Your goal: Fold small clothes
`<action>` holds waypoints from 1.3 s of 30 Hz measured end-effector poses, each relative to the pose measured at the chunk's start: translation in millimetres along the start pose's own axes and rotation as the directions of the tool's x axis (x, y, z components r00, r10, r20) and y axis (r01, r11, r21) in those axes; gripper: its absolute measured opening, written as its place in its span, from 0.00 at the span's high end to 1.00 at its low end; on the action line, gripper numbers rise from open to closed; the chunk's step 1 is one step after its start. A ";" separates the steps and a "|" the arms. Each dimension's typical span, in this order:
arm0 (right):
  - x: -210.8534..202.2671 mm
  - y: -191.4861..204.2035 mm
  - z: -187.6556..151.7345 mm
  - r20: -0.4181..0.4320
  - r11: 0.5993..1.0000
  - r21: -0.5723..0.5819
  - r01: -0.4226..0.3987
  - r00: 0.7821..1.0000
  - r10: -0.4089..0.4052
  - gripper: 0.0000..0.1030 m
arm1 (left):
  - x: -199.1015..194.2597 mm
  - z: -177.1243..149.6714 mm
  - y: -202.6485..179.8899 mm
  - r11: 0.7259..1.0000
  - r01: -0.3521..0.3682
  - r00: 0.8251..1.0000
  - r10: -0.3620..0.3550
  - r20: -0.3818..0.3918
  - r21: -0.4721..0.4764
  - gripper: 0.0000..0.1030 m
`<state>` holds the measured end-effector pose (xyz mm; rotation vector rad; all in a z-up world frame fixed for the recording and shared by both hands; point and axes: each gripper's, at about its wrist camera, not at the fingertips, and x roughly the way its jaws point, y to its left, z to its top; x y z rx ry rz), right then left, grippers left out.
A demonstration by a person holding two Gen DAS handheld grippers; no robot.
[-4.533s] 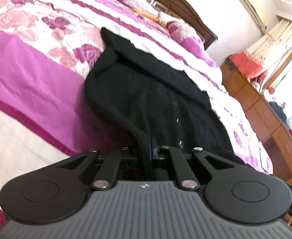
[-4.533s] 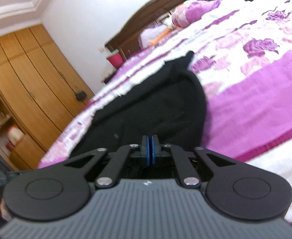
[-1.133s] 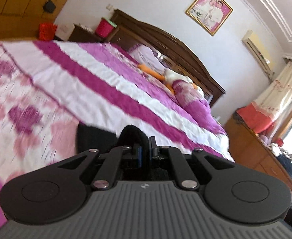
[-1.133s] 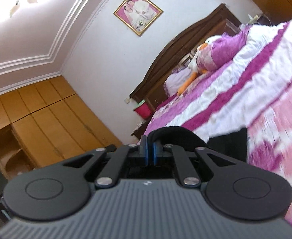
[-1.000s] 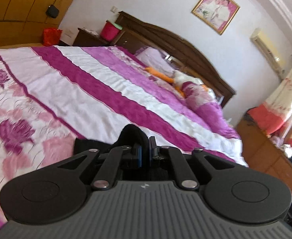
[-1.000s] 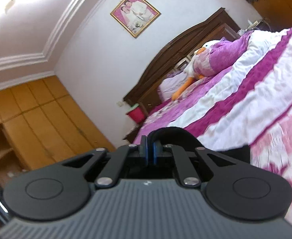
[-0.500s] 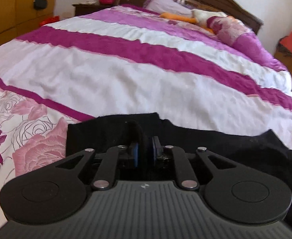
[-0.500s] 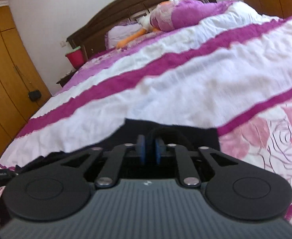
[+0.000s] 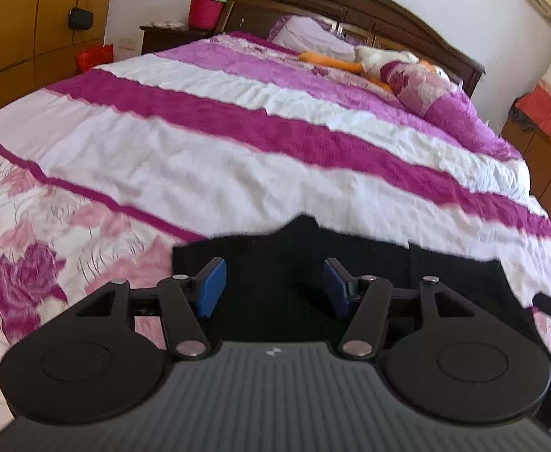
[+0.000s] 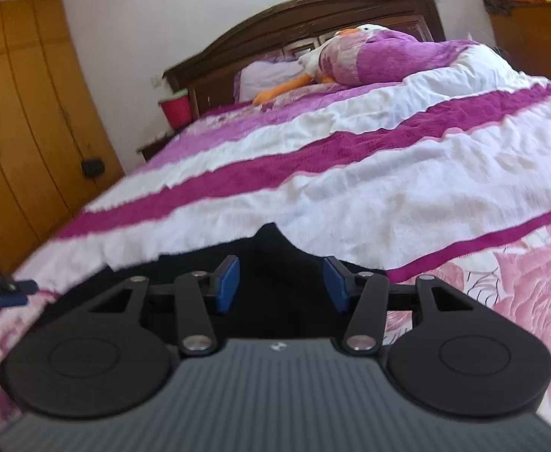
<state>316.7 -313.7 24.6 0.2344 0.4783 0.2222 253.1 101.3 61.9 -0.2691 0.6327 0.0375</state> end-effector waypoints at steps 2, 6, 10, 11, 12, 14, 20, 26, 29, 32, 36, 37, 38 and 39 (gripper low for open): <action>5.9 2.3 0.6 -0.012 0.999 -0.043 0.012 1.000 -0.012 0.48 | 3.9 -9.2 -8.0 0.999 0.001 1.000 0.000 -0.004 0.036 0.39; 24.9 11.1 1.5 -0.048 0.987 -0.157 0.024 0.998 -0.032 0.48 | 26.0 -18.1 -22.8 0.994 -0.009 1.000 0.012 -0.028 0.107 0.39; 51.0 26.0 0.0 -0.108 0.953 -0.299 0.053 0.990 -0.089 0.50 | 45.0 -23.0 -21.2 0.994 -0.031 0.998 0.035 -0.042 0.101 0.39; 56.7 28.9 -1.2 -0.120 0.943 -0.328 0.061 0.987 -0.105 0.50 | 48.0 -23.8 -18.5 0.995 -0.025 0.999 0.029 -0.042 0.093 0.39; 62.8 32.1 -2.8 -0.133 0.931 -0.361 0.061 0.984 -0.116 0.50 | 49.5 -25.5 -16.3 0.996 -0.018 0.999 0.022 -0.043 0.089 0.39; 69.8 37.9 -5.3 -0.150 0.912 -0.409 0.034 0.983 -0.104 0.65 | 51.4 -27.7 -13.6 0.996 -0.009 0.999 0.013 -0.041 0.091 0.39; 57.3 39.9 7.8 -0.041 0.913 -0.391 0.116 0.989 -0.143 0.91 | 50.2 -31.1 -12.1 0.997 -0.005 1.000 0.005 -0.001 0.075 0.39; 83.8 -1.9 15.1 -0.143 0.954 -0.182 0.238 0.954 -0.265 0.87 | 53.0 -39.4 -21.1 0.989 -0.044 0.999 0.040 0.031 0.143 0.39; 73.3 1.9 23.0 -0.140 0.956 -0.180 0.232 0.956 -0.259 0.81 | 53.6 -41.1 -22.4 0.986 -0.051 0.998 0.046 0.037 0.157 0.39; 62.4 25.5 30.5 -0.096 0.932 -0.263 0.250 0.954 -0.283 0.67 | 53.3 -41.2 -22.3 0.989 -0.044 0.999 0.039 0.036 0.143 0.38; 57.0 51.3 38.7 -0.127 0.930 -0.346 0.125 0.976 -0.179 0.62 | 50.3 -40.6 -19.9 0.992 -0.028 0.999 0.023 0.041 0.124 0.38; 57.8 57.1 38.3 -0.153 0.932 -0.355 0.070 0.979 -0.132 0.62 | 48.7 -40.3 -18.8 0.993 -0.023 0.999 0.018 0.043 0.120 0.38; 60.8 62.9 37.4 -0.179 0.931 -0.364 0.021 0.980 -0.092 0.62 | 46.5 -39.9 -17.7 0.993 -0.021 0.999 0.016 0.045 0.115 0.38; 64.0 68.8 36.3 -0.202 0.928 -0.372 -0.024 0.978 -0.056 0.62 | 45.2 -39.4 -17.4 0.994 -0.020 0.999 0.015 0.044 0.110 0.38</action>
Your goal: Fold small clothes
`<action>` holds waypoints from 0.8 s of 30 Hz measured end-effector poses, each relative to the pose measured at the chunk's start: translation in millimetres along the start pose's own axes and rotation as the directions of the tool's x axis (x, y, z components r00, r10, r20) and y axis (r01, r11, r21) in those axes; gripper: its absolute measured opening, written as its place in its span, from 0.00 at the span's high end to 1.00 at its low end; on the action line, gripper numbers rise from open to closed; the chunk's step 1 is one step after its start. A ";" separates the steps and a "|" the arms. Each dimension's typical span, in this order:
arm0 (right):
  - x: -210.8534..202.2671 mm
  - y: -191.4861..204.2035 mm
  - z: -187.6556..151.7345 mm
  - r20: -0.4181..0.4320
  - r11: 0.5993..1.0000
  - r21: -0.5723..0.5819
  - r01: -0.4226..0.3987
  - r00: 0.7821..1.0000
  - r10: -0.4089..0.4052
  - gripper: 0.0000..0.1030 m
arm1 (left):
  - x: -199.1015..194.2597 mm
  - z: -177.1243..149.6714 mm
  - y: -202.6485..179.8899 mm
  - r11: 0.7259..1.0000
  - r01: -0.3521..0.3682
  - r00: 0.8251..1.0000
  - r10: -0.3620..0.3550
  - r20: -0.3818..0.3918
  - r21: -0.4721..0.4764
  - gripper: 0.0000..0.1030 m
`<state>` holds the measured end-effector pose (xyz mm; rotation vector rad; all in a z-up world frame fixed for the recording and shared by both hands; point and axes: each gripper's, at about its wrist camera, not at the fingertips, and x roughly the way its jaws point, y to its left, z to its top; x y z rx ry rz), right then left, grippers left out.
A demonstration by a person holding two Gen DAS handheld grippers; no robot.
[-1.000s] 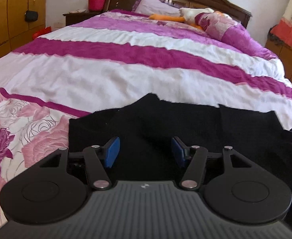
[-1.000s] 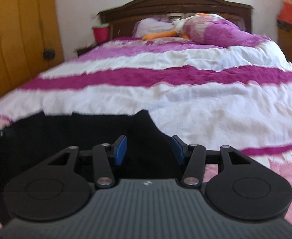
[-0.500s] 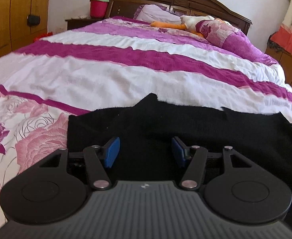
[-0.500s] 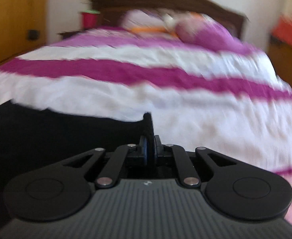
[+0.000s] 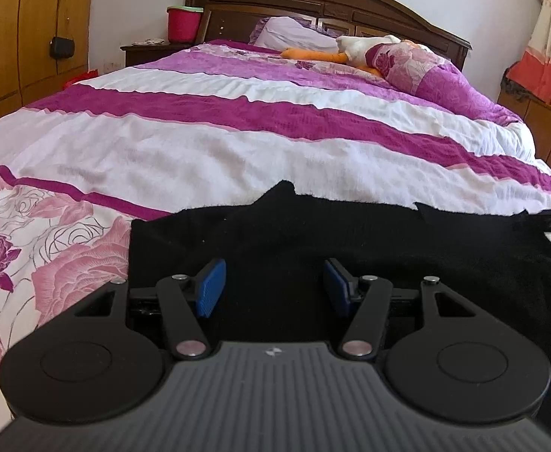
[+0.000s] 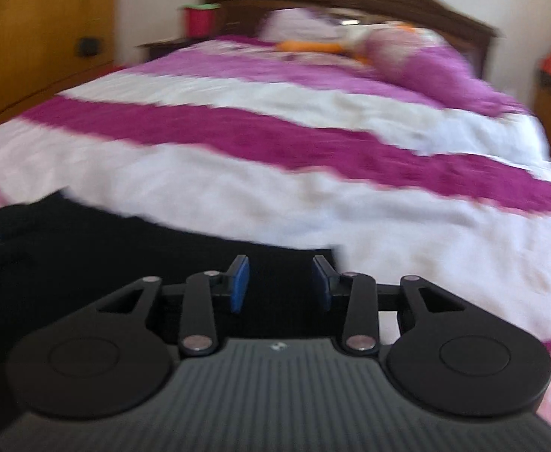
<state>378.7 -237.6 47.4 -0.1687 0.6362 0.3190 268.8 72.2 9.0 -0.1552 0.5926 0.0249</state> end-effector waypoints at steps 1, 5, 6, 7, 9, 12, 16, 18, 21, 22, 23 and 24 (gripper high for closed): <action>4.1 7.3 2.1 -0.008 0.999 -0.018 -0.037 0.999 0.037 0.62 | -1.7 0.5 1.3 1.000 0.001 1.000 -0.001 -0.001 -0.002 0.38; 23.1 38.5 12.4 -0.028 0.987 -0.071 -0.147 0.989 0.145 0.62 | -9.7 3.8 7.6 1.000 -0.004 1.000 0.004 -0.017 -0.013 0.38; 29.2 47.9 15.4 -0.033 0.981 -0.091 -0.170 0.985 0.168 0.62 | -12.1 4.8 9.6 1.000 -0.001 1.000 0.001 -0.023 -0.019 0.38; 33.0 56.1 17.6 -0.037 0.975 -0.111 -0.192 0.981 0.189 0.62 | -14.4 5.9 12.0 1.000 0.004 1.000 -0.005 -0.031 -0.025 0.38; 42.8 75.2 23.7 -0.058 0.961 -0.155 -0.228 0.973 0.222 0.62 | -16.9 7.1 15.1 0.999 0.013 0.998 -0.015 -0.054 -0.032 0.38; 54.5 98.7 29.4 -0.084 0.946 -0.213 -0.247 0.969 0.234 0.62 | -19.3 6.5 16.0 1.000 0.015 0.997 -0.017 -0.079 -0.026 0.38; 72.4 116.3 31.0 -0.114 0.930 -0.283 -0.233 0.971 0.208 0.62 | -22.2 4.3 13.3 1.000 0.009 0.997 -0.009 -0.079 0.004 0.38; 76.3 119.5 29.4 -0.140 0.922 -0.286 -0.260 0.964 0.228 0.65 | -21.5 3.1 12.8 1.000 0.005 0.997 -0.004 -0.080 0.012 0.38; 73.2 127.2 26.1 -0.133 0.902 -0.325 -0.284 0.958 0.253 0.93 | -21.3 2.7 13.0 1.000 0.008 0.997 -0.008 -0.077 0.002 0.38; 72.4 130.5 25.9 -0.115 0.898 -0.347 -0.269 0.963 0.243 0.93 | -20.8 2.4 13.3 1.000 0.008 0.997 -0.009 -0.076 -0.002 0.38; 73.4 131.8 27.7 -0.088 0.906 -0.350 -0.239 0.971 0.222 0.93 | -20.2 2.0 13.4 1.000 0.007 0.997 -0.007 -0.077 -0.003 0.38; 75.5 131.8 30.5 -0.059 0.918 -0.338 -0.205 0.979 0.197 0.93 | -19.3 1.3 13.0 1.000 0.005 0.997 -0.005 -0.078 -0.001 0.38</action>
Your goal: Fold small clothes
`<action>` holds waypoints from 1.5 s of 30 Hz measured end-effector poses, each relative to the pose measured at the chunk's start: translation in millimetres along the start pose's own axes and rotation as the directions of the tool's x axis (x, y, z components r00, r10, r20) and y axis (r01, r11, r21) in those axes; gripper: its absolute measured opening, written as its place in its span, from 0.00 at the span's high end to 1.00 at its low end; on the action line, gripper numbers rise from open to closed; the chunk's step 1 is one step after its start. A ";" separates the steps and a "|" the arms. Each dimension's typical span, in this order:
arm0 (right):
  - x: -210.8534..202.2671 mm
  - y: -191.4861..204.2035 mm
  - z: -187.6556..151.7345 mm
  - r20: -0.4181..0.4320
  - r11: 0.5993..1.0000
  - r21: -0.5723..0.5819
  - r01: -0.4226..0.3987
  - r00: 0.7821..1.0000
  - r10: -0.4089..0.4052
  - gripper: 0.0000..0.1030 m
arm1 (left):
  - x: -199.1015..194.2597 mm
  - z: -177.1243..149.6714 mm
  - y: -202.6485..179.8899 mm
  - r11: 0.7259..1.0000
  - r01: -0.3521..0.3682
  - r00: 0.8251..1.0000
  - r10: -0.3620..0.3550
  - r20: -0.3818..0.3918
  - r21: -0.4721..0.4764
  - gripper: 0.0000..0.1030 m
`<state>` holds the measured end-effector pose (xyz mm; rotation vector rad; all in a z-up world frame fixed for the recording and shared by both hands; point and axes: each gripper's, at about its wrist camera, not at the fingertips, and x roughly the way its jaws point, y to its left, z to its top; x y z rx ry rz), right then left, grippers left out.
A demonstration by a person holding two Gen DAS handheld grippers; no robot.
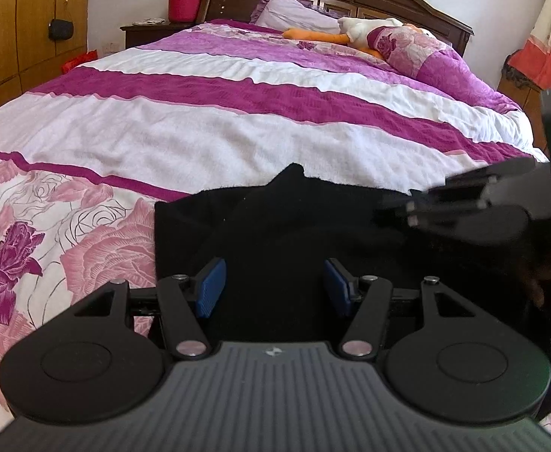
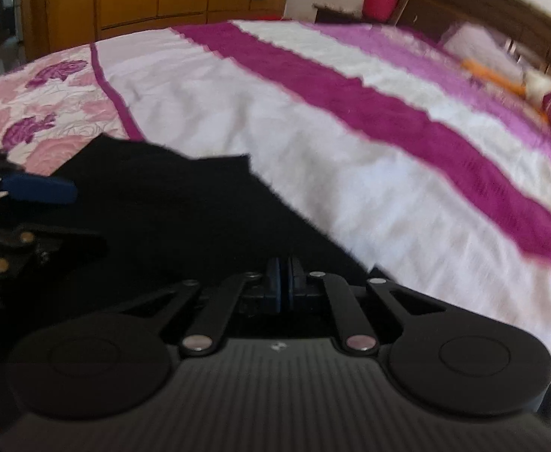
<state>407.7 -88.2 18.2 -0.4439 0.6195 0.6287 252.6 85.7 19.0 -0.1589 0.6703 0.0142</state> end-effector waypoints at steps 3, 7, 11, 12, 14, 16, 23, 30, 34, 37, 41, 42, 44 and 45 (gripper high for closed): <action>9.4 -9.6 7.1 0.041 0.996 0.062 0.065 0.997 -0.068 0.93 | 4.5 -2.2 -2.9 1.000 -0.011 1.000 0.011 -0.002 0.019 0.38; 16.2 -26.1 7.1 0.008 0.984 0.135 0.119 0.993 -0.121 0.93 | 8.7 -5.3 -6.8 0.998 -0.030 1.000 0.029 0.010 0.053 0.38; -24.1 -57.4 -6.5 0.052 0.962 0.259 0.082 0.994 -0.099 0.93 | 5.2 -4.5 -4.2 0.999 -0.016 1.000 0.015 0.026 0.046 0.38; -34.3 -65.6 -12.5 0.053 0.954 0.284 0.090 0.993 -0.110 0.93 | 2.8 -2.6 -3.2 0.999 -0.008 0.999 0.007 0.032 0.038 0.38; -55.9 -84.9 -29.2 0.042 0.933 0.342 0.115 0.990 -0.137 0.90 | -5.7 2.6 -1.6 1.000 0.004 0.998 -0.005 0.061 0.029 0.38; -73.3 -101.1 -50.0 0.027 0.912 0.384 0.146 0.985 -0.169 0.65 | -12.2 10.8 -1.6 0.999 -0.005 0.996 0.002 0.090 0.036 0.37; -89.1 -122.5 -105.9 0.015 0.891 0.444 0.090 0.994 -0.108 0.49 | 8.2 36.7 -3.1 0.997 0.074 0.993 -0.075 0.087 0.010 0.37; -66.2 -121.4 -125.5 -0.030 0.897 0.370 0.241 0.968 -0.248 0.50 | 64.9 20.0 -1.0 0.998 -0.058 0.998 0.059 0.017 -0.004 0.37; -75.3 -140.6 -133.4 -0.036 0.822 0.481 0.304 0.944 -0.328 0.49 | 63.7 20.0 -3.3 0.997 -0.075 0.997 0.074 0.018 0.019 0.37; -99.2 -142.3 -139.6 -0.015 0.779 0.546 0.309 0.933 -0.359 0.48 | 55.6 22.1 -4.5 0.996 -0.081 0.997 0.081 0.009 0.031 0.37; -134.2 -140.2 -148.4 0.029 0.757 0.602 0.252 0.941 -0.336 0.48 | 28.7 26.8 -6.5 0.992 -0.114 0.993 0.114 0.015 0.057 0.37; -144.5 -137.5 -150.6 0.043 0.758 0.610 0.233 0.945 -0.325 0.48 | 21.0 27.0 -5.7 0.992 -0.111 0.994 0.111 0.016 0.058 0.37; -162.7 -129.4 -155.0 0.057 0.758 0.616 0.213 0.948 -0.313 0.48 | 5.1 26.6 -2.9 0.993 -0.109 0.994 0.108 0.012 0.052 0.37; -171.2 -124.8 -157.2 0.062 0.760 0.616 0.205 0.950 -0.306 0.48 | -3.7 25.6 -1.3 0.993 -0.107 0.994 0.107 0.010 0.048 0.37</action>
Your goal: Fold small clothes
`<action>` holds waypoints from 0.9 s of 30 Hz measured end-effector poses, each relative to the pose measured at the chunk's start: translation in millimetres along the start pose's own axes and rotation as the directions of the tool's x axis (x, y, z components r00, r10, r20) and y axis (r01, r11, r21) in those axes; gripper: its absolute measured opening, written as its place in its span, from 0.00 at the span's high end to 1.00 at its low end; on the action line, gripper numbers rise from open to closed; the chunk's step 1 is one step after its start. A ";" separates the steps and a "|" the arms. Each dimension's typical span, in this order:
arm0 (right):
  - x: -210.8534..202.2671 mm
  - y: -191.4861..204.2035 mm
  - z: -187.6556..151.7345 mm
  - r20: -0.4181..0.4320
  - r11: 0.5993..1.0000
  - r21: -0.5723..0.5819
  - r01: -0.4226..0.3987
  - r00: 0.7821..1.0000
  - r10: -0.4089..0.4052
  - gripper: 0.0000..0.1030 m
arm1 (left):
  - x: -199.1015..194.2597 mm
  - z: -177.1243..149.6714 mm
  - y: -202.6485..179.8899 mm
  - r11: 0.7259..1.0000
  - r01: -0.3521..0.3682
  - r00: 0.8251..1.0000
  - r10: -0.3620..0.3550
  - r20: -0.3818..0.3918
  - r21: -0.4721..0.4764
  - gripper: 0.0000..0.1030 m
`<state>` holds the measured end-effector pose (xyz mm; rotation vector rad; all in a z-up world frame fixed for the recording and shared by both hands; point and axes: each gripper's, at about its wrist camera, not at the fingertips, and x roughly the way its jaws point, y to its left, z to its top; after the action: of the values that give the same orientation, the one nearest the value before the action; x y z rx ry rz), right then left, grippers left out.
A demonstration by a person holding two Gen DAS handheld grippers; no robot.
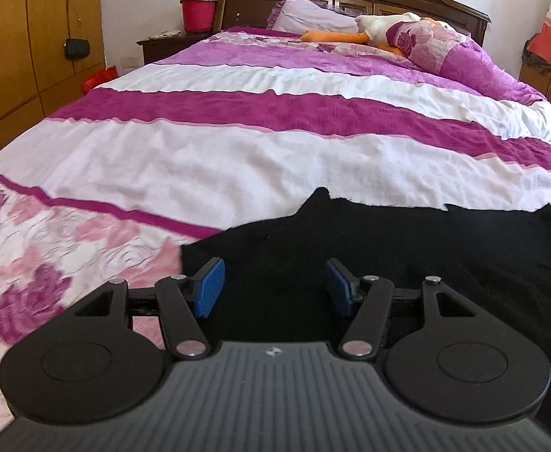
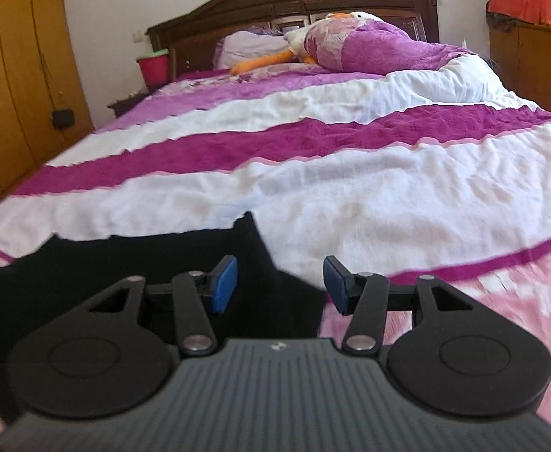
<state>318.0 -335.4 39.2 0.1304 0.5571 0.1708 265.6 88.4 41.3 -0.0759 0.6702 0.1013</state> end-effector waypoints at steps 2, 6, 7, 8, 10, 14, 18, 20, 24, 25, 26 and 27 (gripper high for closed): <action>-18.3 1.8 -6.6 -0.006 1.000 0.002 -0.015 1.000 0.015 0.48 | -16.9 -4.7 4.1 1.000 0.004 1.000 -0.004 0.001 0.000 0.37; -42.1 -1.1 -27.4 -0.036 0.999 0.041 -0.021 0.999 0.022 0.48 | -42.8 -17.9 7.9 1.000 0.008 1.000 -0.008 -0.005 0.013 0.36; -46.8 -2.6 -34.0 -0.046 0.998 0.053 -0.021 0.999 0.023 0.48 | -49.1 -23.0 8.3 1.000 0.006 1.000 -0.005 -0.012 0.022 0.36; -51.6 -4.1 -40.2 -0.054 0.998 0.063 -0.019 0.998 0.022 0.48 | -54.4 -28.6 8.3 1.000 0.001 1.000 -0.001 -0.015 0.028 0.36; -58.0 -7.9 -55.6 -0.078 0.995 0.100 -0.006 0.997 0.014 0.48 | -62.4 -38.5 8.8 0.999 -0.007 1.000 0.007 -0.018 0.033 0.36; -58.6 -11.3 -83.7 -0.124 0.992 0.124 -0.004 0.992 0.020 0.49 | -63.2 -61.2 8.9 0.996 -0.039 0.998 0.043 -0.049 0.081 0.33; -63.7 -8.5 -97.2 -0.099 0.998 0.058 0.029 0.995 -0.023 0.49 | -59.7 -78.5 17.6 0.996 -0.065 0.997 0.067 -0.044 0.057 0.26; -66.6 -10.4 -100.0 -0.094 0.998 0.061 0.035 0.995 -0.029 0.49 | -61.1 -79.8 23.3 0.998 -0.058 0.997 0.060 -0.050 0.029 0.25; -73.1 -18.0 -101.8 -0.089 0.995 0.099 0.030 0.996 -0.021 0.49 | -69.9 -78.9 25.7 0.998 -0.067 0.996 0.068 -0.056 0.023 0.25; -74.9 -20.1 -102.5 -0.084 0.992 0.120 0.024 0.996 -0.014 0.49 | -72.9 -78.9 26.3 0.998 -0.067 0.996 0.068 -0.059 0.021 0.25; -77.4 -24.1 -103.7 -0.073 0.986 0.165 0.010 0.997 0.002 0.49 | -75.6 -78.7 26.5 0.998 -0.066 0.996 0.067 -0.061 0.017 0.25; -79.6 -28.6 -105.4 -0.064 0.977 0.214 -0.006 0.998 0.020 0.49 | -78.9 -79.0 27.0 0.998 -0.063 0.996 0.064 -0.062 0.012 0.25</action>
<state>198.7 -370.8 -13.4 0.3386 0.6402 0.1278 152.3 101.7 27.7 -0.0486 0.7354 0.1573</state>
